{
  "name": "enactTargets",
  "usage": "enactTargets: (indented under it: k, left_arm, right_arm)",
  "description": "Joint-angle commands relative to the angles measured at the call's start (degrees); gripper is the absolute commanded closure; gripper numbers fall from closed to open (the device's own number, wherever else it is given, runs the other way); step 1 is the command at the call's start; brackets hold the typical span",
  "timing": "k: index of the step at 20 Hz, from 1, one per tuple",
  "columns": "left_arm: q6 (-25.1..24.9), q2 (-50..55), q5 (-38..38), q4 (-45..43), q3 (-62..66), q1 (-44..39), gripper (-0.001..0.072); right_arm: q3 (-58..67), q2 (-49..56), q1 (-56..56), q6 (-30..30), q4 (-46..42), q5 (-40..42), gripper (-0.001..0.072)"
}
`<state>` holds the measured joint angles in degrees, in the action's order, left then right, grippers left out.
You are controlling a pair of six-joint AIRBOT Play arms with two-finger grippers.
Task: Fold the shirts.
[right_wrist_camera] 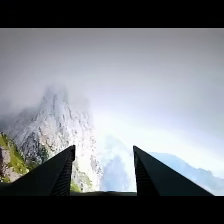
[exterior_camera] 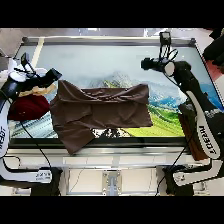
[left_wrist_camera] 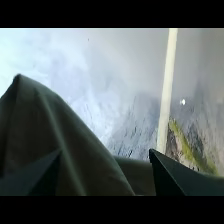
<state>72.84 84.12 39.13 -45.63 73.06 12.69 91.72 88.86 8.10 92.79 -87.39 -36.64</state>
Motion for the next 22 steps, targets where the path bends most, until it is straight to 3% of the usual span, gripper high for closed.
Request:
enactTargets:
  k: [1,4,7,9,11,12,14,15,16,18,20,22]
  left_arm:
    - [-1.3,-7.6,5.6,-1.5,0.5,6.3,0.0083]
    - [-1.9,-18.6,16.5,-13.1,-2.7,15.0,0.0083]
    - [-1.9,-32.0,17.6,-14.4,-19.2,23.8,0.0083]
    - [-1.7,-39.7,17.5,-14.1,-33.2,27.6,0.0084]
    - [0.1,-44.4,17.5,-12.1,-44.7,29.0,0.0084]
    - [2.7,-44.3,17.6,-11.1,-47.7,28.9,0.0084]
    - [2.6,-40.6,17.9,-7.0,-50.0,28.9,0.0084]
    - [0.0,-37.2,18.7,-4.0,-49.6,28.9,0.0084]
    - [-3.5,-33.7,19.1,-0.9,-49.0,28.9,0.0084]
    - [-9.8,-26.6,19.0,4.1,-46.8,28.9,0.0084]
    - [-10.5,-20.7,20.0,4.1,-43.5,28.7,0.0085]
    - [-10.9,-16.3,22.2,4.1,-40.5,28.5,0.0085]
  right_arm:
    - [9.5,-1.6,-5.6,-1.7,-4.4,-18.3,0.0304]
    - [9.7,-7.9,-13.6,-7.0,-3.9,-32.1,0.0304]
    - [1.5,-17.0,-19.6,-11.2,-1.1,-38.2,0.0303]
    - [-12.7,-25.7,-22.1,-11.5,2.1,-36.0,0.0304]
    - [-31.9,-35.6,-22.9,-9.2,7.7,-27.0,0.0304]
    - [-41.4,-40.3,-22.8,-5.6,10.7,-21.4,0.0304]
    - [-55.1,-45.7,-22.8,3.7,14.4,-11.3,0.0303]
    - [-59.8,-46.8,-22.8,8.2,17.0,-7.7,0.0302]
    - [-62.1,-46.6,-22.8,8.5,19.8,-6.8,0.0303]
    - [-62.8,-44.5,-22.8,2.6,25.1,-9.4,0.0304]
    - [-61.3,-41.6,-22.9,-6.4,30.9,-14.5,0.0305]
    - [-59.3,-38.9,-22.9,-10.6,33.2,-18.6,0.0305]
